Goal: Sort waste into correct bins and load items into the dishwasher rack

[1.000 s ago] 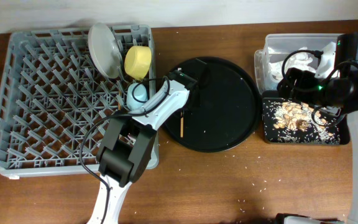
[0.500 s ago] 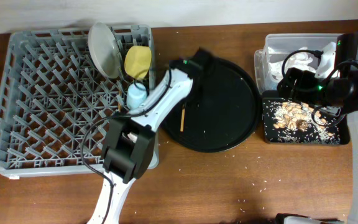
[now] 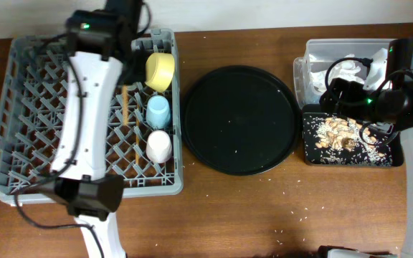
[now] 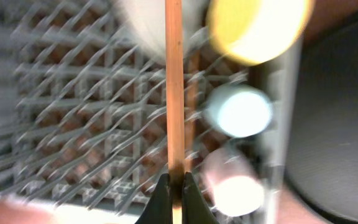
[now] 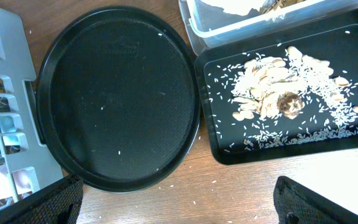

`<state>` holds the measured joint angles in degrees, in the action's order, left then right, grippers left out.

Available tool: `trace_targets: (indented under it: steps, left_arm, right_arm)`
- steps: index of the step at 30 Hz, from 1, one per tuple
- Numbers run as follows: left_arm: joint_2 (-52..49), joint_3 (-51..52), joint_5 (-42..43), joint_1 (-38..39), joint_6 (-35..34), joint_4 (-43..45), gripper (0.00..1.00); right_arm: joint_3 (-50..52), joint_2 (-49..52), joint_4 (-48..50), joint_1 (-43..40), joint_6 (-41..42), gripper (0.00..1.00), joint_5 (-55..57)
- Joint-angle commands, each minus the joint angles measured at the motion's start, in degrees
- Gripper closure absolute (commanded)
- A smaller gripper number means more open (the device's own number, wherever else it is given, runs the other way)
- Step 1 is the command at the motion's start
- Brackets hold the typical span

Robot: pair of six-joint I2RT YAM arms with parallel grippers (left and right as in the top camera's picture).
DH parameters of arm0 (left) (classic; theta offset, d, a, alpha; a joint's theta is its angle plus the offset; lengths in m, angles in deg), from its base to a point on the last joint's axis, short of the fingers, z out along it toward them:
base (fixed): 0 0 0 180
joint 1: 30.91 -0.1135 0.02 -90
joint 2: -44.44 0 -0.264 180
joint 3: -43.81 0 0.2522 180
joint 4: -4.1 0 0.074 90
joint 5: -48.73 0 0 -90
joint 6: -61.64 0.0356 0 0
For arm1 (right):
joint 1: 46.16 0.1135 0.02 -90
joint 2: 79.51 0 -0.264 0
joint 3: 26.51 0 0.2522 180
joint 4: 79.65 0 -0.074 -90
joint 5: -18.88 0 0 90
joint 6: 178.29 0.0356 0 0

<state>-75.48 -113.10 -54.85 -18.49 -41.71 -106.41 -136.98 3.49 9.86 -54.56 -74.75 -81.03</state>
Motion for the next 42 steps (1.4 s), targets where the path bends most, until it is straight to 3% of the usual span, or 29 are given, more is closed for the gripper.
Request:
trace_targets:
  steps: [1,3,6,10,11,13,18,22,23,24,25,29,35,37,42]
  left_arm:
    - [1.3,11.8,-2.2,-3.8,2.5,5.7,1.0]
    - [1.3,19.9,-1.2,-4.0,6.8,12.8,1.0]
    - [1.3,30.0,-0.2,-4.0,6.5,20.4,1.0]
    - [1.3,35.1,-0.2,-4.1,5.1,22.8,1.0]
    - [1.3,35.1,-0.2,-4.1,5.1,22.8,0.88]
    - [1.3,35.1,-0.1,-4.1,5.1,23.1,0.77]
    - [3.8,30.9,4.5,-4.1,5.1,21.6,0.71]
    - [14.7,24.5,11.1,-4.1,5.1,20.6,0.69]
    - [18.5,24.4,13.6,-4.1,5.1,22.4,0.57]
    - [21.3,24.4,16.2,-4.0,5.1,23.3,0.14]
    - [24.0,24.4,18.3,-4.0,5.1,23.2,0.01]
    - [29.8,24.4,18.3,-4.0,5.3,22.2,0.01]
    - [30.1,24.4,18.3,-4.0,5.3,22.1,0.01]
    - [30.1,24.4,18.3,-4.0,5.3,22.1,0.01]
    - [30.1,24.4,18.3,-4.0,5.3,22.1,0.01]
  right_arm:
    - [-0.7,0.0,-0.1,-0.2,0.2,0.01,0.7]
    - [-0.7,0.0,-0.1,-0.2,0.2,0.01,0.7]
    - [-0.7,0.0,-0.1,-0.2,0.2,0.02,0.7]
    - [-0.7,0.0,-0.1,-0.2,0.2,0.01,0.7]
    - [-0.7,0.0,-0.1,-0.2,0.2,0.01,0.7]
    - [-0.7,0.0,-0.1,-0.2,0.2,0.02,0.7]
    - [-0.7,0.0,-0.1,-0.2,0.2,0.02,0.7]
    - [-0.7,0.0,-0.1,-0.2,0.2,0.01,0.7]
    - [-0.7,0.0,-0.1,-0.2,0.2,0.02,0.7]
    - [-0.7,0.0,-0.1,-0.2,0.2,0.02,0.7]
    - [-0.7,0.0,-0.1,-0.2,0.2,0.02,0.7]
    - [-0.7,0.0,-0.1,-0.2,0.2,0.01,0.7]
    - [-0.7,-0.5,0.0,-0.2,0.2,0.02,0.7]
    - [-0.7,-4.2,-0.4,0.9,0.2,0.02,3.0]
    - [5.6,-18.6,11.3,7.9,0.1,0.01,11.0]
